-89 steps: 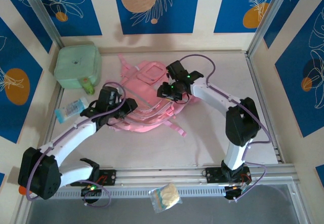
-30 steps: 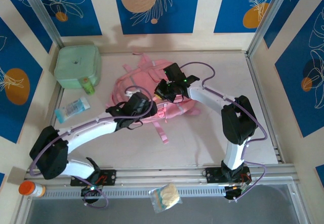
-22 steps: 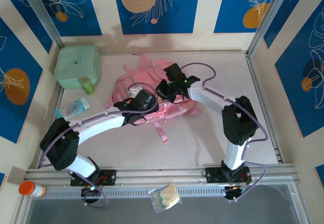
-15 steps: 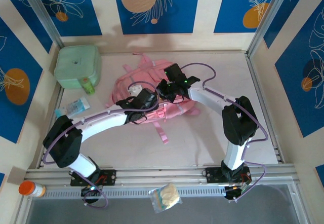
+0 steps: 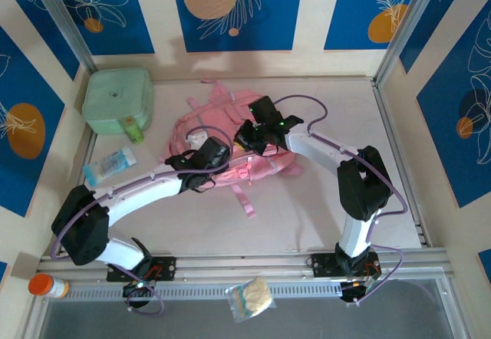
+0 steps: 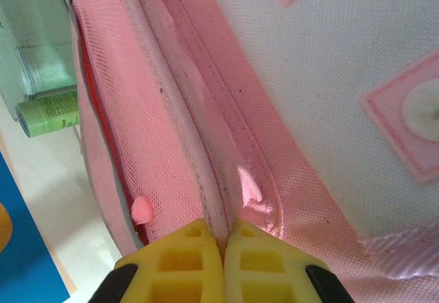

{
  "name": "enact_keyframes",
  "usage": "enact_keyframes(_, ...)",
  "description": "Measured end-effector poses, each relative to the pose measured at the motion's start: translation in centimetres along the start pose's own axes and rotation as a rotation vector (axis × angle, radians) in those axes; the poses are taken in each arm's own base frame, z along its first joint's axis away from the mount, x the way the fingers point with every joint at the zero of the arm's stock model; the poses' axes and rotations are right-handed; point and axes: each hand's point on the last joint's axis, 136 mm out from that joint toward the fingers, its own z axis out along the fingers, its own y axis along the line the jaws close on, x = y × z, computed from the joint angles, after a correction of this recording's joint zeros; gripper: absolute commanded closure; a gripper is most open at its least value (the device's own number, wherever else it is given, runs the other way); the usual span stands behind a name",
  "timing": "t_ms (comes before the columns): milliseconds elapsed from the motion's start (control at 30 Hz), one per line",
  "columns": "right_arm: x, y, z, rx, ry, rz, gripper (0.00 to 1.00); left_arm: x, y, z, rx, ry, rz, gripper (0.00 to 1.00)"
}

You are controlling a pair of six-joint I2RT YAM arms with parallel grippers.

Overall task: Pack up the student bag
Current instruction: Unzip the student bag at the center of the table.

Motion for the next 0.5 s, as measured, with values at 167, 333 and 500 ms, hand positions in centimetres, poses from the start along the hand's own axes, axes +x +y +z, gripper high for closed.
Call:
enact_keyframes(167, 0.0, 0.0, 0.0, 0.000, 0.000, 0.000, 1.00, 0.8, -0.7, 0.0, 0.037, 0.049, 0.012, 0.34)
enact_keyframes(333, 0.0, 0.0, 0.0, 0.001, 0.000, 0.000, 1.00, 0.8, -2.1, 0.6, 0.086, 0.053, -0.001, 0.41)
enact_keyframes(500, 0.0, 0.0, 0.0, 0.001, 0.000, 0.000, 1.00, 0.9, -2.9, 1.3, 0.107, 0.054, -0.011, 0.49)
